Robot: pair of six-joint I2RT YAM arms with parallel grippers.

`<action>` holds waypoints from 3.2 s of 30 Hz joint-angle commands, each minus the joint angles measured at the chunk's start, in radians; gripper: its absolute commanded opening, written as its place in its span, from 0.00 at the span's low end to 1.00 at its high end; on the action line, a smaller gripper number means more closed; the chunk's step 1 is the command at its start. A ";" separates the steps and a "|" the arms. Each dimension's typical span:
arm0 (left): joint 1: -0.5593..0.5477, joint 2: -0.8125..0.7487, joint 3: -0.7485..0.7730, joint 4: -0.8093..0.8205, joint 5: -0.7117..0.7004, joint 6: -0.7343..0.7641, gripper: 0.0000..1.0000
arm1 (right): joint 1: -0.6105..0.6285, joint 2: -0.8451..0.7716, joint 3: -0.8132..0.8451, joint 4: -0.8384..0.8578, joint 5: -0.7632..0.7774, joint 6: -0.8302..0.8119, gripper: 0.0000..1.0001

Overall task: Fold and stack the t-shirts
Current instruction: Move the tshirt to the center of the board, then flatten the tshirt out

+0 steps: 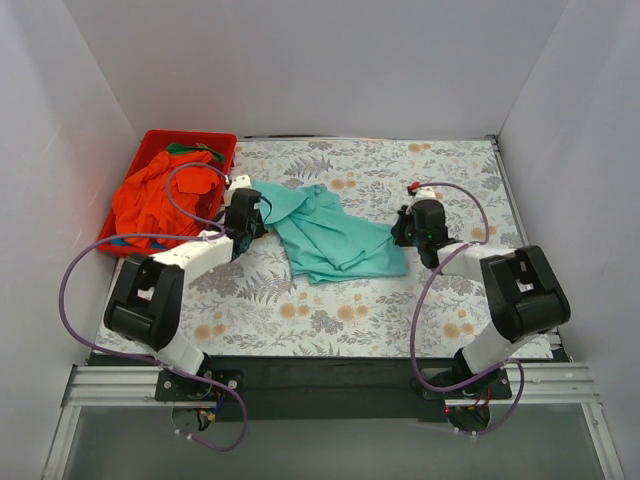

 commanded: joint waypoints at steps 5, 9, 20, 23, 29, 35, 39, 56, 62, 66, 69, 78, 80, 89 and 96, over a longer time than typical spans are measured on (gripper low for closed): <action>0.070 -0.137 0.023 -0.015 -0.027 0.010 0.00 | -0.172 -0.221 0.096 -0.086 0.041 -0.060 0.01; 0.087 -0.215 -0.037 0.022 -0.018 -0.001 0.00 | -0.195 -0.258 0.177 -0.158 0.088 -0.091 0.01; 0.109 -0.159 -0.056 0.030 0.075 -0.012 0.00 | -0.215 -0.244 0.184 -0.247 0.004 -0.068 0.66; 0.109 -0.139 -0.054 0.030 0.091 -0.012 0.00 | -0.208 -0.267 0.072 -0.189 -0.092 -0.025 0.66; 0.109 -0.122 -0.059 0.062 0.106 -0.013 0.00 | -0.192 -0.195 -0.034 -0.080 -0.199 0.026 0.65; 0.109 -0.106 -0.056 0.065 0.109 -0.013 0.00 | -0.194 -0.106 0.010 -0.052 -0.182 0.019 0.64; 0.109 -0.099 -0.051 0.065 0.103 -0.012 0.00 | -0.194 -0.090 0.034 -0.048 -0.154 0.010 0.64; 0.109 -0.042 -0.033 0.074 0.112 -0.009 0.00 | -0.195 -0.011 0.085 -0.043 -0.165 0.003 0.33; 0.122 0.070 0.032 0.088 0.241 -0.010 0.00 | -0.203 -0.122 0.082 -0.063 -0.163 -0.002 0.06; 0.196 0.084 0.076 0.087 0.415 -0.035 0.00 | -0.218 -0.219 0.140 -0.127 -0.145 -0.004 0.01; 0.251 0.044 0.110 0.108 0.551 -0.079 0.00 | -0.228 -0.264 0.212 -0.207 -0.125 -0.020 0.01; 0.487 -0.047 0.193 0.421 1.173 -0.438 0.00 | -0.249 -0.297 0.576 -0.417 -0.120 -0.079 0.01; 0.509 -0.047 0.203 0.579 1.271 -0.602 0.00 | -0.249 -0.324 0.632 -0.434 -0.116 -0.088 0.01; 0.518 -0.212 0.296 0.754 1.340 -0.809 0.00 | -0.249 -0.557 0.656 -0.486 -0.157 -0.099 0.01; 0.517 -0.482 0.331 0.593 1.240 -0.705 0.00 | -0.249 -0.770 0.630 -0.497 -0.203 -0.086 0.01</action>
